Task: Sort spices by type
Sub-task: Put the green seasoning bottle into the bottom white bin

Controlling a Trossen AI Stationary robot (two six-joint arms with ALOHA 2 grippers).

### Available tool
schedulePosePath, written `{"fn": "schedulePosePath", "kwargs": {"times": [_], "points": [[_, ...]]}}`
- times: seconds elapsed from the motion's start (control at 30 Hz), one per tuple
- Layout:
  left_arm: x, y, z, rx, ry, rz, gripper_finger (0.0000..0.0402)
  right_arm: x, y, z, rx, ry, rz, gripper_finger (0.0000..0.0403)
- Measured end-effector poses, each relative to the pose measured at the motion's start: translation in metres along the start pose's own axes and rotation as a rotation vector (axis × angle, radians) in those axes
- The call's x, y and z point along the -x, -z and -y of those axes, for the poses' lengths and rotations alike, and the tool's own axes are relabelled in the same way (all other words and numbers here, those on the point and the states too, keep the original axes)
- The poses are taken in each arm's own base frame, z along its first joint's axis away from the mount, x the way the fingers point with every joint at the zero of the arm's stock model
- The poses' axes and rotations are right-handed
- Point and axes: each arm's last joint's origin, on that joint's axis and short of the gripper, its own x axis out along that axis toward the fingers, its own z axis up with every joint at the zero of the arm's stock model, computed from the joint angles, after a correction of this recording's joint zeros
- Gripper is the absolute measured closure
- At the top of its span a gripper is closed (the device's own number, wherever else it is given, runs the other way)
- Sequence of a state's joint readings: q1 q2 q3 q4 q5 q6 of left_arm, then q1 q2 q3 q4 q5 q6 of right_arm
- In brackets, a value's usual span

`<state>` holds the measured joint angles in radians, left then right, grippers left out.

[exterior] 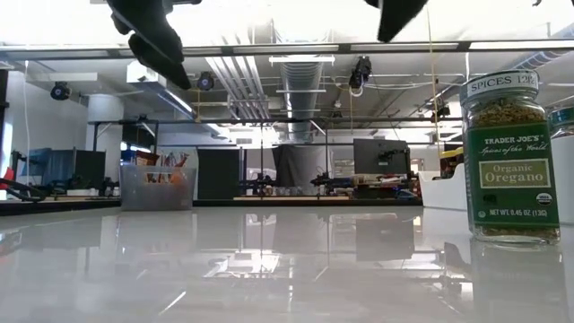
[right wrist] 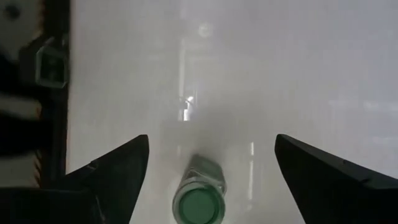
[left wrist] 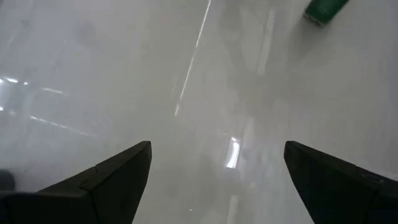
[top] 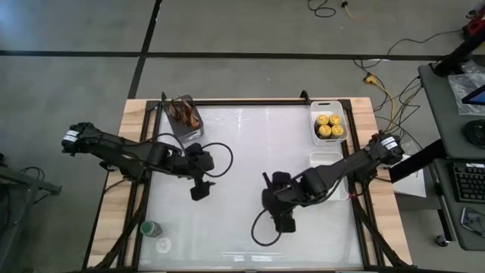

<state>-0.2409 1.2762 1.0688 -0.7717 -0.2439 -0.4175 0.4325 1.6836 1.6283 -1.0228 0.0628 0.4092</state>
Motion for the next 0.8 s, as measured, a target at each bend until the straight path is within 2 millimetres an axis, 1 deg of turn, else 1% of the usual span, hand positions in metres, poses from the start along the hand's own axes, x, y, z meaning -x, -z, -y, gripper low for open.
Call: {"fn": "schedulePosePath", "kwargs": {"times": [0.13,0.23,0.33,0.43,0.57,0.67,0.8], "points": [[0.0,0.002,0.0,-0.045,-0.003,-0.019,0.0051,0.001,0.004,-0.007,-0.118,0.031,0.009,0.0066],[0.0,0.005,0.0,-0.075,-0.01,-0.041,0.0051,0.001,0.006,-0.009,-0.166,0.062,0.017,0.0065],[0.001,0.007,0.0,-0.096,-0.015,-0.062,0.0051,0.006,0.01,-0.011,-0.215,0.123,0.04,0.0067],[0.001,0.007,0.001,-0.093,-0.012,-0.062,0.0051,0.013,0.016,-0.021,-0.207,0.156,0.066,0.0071],[0.001,0.007,0.001,-0.09,-0.013,-0.061,0.0051,0.01,0.03,-0.038,-0.166,0.15,0.048,0.0073],[0.001,0.006,0.001,-0.09,-0.01,-0.051,0.0051,0.005,0.039,-0.042,-0.272,0.163,0.029,0.0066],[0.0,0.003,0.003,-0.078,0.0,-0.024,0.0051,-0.001,0.045,-0.038,-0.411,0.207,0.018,0.0048]]}}
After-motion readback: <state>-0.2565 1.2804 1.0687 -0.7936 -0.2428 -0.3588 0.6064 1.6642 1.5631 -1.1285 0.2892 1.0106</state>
